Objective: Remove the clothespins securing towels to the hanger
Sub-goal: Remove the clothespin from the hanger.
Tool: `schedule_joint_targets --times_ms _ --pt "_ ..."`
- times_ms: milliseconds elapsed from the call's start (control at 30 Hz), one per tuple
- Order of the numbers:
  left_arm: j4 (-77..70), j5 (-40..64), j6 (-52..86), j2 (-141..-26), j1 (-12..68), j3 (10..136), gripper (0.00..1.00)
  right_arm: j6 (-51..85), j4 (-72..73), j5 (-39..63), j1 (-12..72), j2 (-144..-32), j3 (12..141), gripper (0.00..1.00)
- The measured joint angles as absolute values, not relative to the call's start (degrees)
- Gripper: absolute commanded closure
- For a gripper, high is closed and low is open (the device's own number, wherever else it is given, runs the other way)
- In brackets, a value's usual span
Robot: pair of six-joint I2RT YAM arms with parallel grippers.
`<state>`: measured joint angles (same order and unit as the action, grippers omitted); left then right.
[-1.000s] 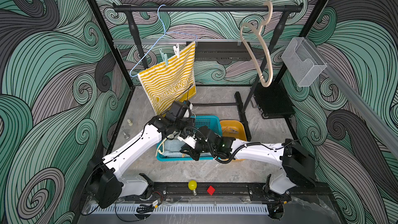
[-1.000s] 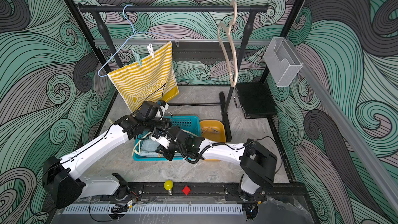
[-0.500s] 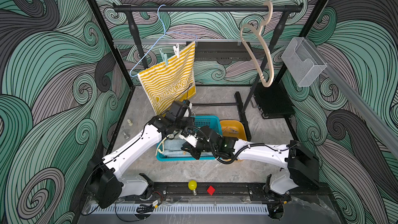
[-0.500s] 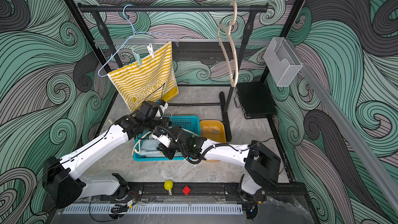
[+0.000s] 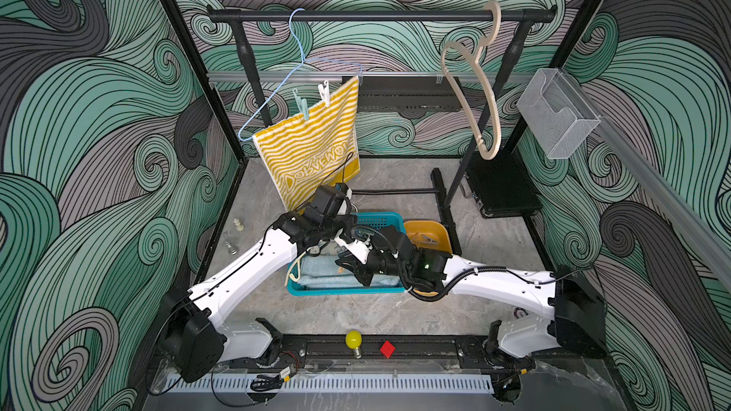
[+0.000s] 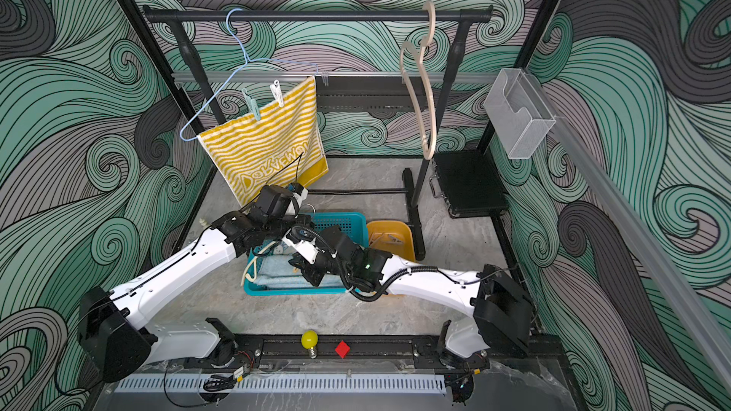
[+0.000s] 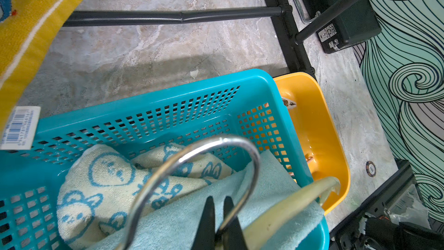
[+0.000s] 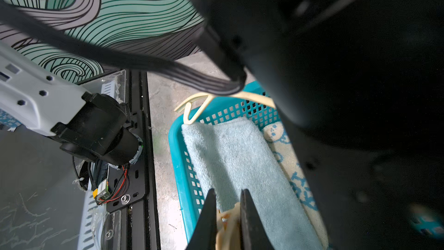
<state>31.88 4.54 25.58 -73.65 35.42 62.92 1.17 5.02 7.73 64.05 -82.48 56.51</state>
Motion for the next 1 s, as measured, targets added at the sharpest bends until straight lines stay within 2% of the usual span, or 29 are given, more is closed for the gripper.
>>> schedule_joint_targets --times_ms 567,1000 --pt "32.18 0.58 26.59 -71.88 35.42 62.92 1.0 2.79 4.19 -8.47 63.37 -67.22 48.47 1.0" --pt "32.29 -1.54 26.63 -71.0 35.42 62.92 1.0 7.6 -0.01 -15.29 52.31 -50.7 42.41 1.0"
